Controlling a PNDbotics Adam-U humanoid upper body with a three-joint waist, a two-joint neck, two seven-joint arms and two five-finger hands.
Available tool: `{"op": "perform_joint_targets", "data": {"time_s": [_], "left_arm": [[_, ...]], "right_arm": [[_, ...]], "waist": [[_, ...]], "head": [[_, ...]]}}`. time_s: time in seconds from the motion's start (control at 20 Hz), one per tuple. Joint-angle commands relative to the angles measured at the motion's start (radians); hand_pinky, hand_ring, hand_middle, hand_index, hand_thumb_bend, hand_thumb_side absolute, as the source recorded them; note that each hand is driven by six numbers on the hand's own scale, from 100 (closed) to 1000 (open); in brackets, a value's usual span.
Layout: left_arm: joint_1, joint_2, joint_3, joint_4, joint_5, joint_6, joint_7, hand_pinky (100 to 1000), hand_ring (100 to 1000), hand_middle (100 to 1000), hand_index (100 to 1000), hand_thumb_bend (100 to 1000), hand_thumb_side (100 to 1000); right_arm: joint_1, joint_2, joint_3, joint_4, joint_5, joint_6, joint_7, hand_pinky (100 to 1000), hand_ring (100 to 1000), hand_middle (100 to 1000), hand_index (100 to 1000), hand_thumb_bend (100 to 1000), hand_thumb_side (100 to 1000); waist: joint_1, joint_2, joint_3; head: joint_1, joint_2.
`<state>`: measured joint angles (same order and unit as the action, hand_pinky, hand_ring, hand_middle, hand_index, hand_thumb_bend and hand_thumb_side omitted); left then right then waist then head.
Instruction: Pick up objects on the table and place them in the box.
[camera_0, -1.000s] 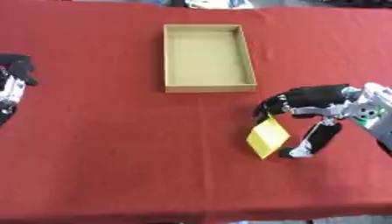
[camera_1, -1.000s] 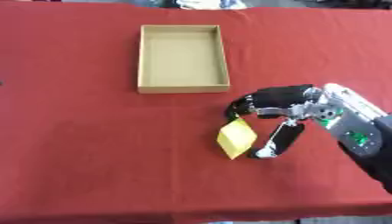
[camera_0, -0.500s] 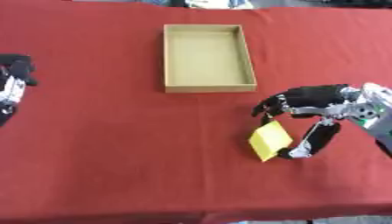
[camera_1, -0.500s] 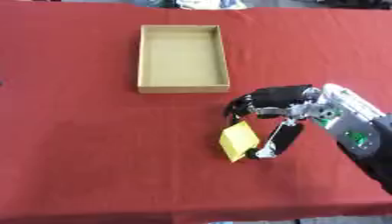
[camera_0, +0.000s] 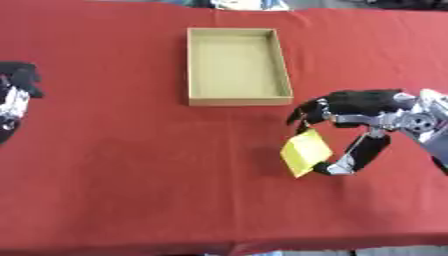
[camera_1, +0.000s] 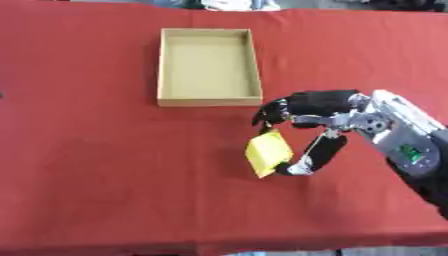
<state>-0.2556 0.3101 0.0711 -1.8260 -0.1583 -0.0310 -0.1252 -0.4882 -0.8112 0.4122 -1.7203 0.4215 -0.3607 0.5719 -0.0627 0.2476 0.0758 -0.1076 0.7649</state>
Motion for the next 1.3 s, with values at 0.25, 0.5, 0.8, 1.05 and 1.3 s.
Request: {"op": "perform_joint_targets", "data": {"time_s": [0.25, 0.5, 0.8, 1.05, 1.3], "left_arm": [[-0.009, 0.022, 0.002, -0.015, 0.003, 0.0, -0.002, 659, 548, 580, 716, 200, 642], [-0.011, 0.024, -0.003, -0.015, 0.003, -0.002, -0.007, 660, 548, 580, 715, 200, 642], [-0.024, 0.028, -0.01, -0.016, 0.003, -0.004, -0.015, 660, 548, 580, 715, 200, 642], [-0.038, 0.026, -0.017, -0.018, 0.005, -0.006, -0.023, 660, 548, 579, 715, 200, 642], [-0.053, 0.018, -0.023, -0.02, 0.009, -0.007, -0.029, 660, 548, 579, 714, 200, 641]], "right_arm": [[-0.055, -0.065, -0.049, -0.067, -0.068, 0.042, -0.008, 803, 875, 847, 641, 296, 353], [-0.128, -0.086, -0.055, -0.029, -0.084, 0.067, 0.009, 814, 879, 853, 641, 284, 347], [-0.238, -0.052, -0.088, 0.103, -0.022, 0.083, 0.027, 832, 885, 861, 622, 288, 321], [-0.333, 0.024, -0.125, 0.284, 0.065, 0.095, 0.06, 833, 888, 864, 624, 284, 301], [-0.42, 0.116, -0.186, 0.494, 0.156, 0.107, 0.034, 820, 883, 858, 621, 284, 293]], "waist": [[-0.001, -0.019, 0.002], [-0.007, -0.018, 0.013], [-0.016, -0.006, 0.049], [-0.022, 0.005, 0.085], [-0.024, 0.013, 0.128]], "head": [[-0.001, 0.005], [-0.019, 0.003], [-0.049, -0.019], [-0.07, -0.036], [-0.102, -0.052]]}}
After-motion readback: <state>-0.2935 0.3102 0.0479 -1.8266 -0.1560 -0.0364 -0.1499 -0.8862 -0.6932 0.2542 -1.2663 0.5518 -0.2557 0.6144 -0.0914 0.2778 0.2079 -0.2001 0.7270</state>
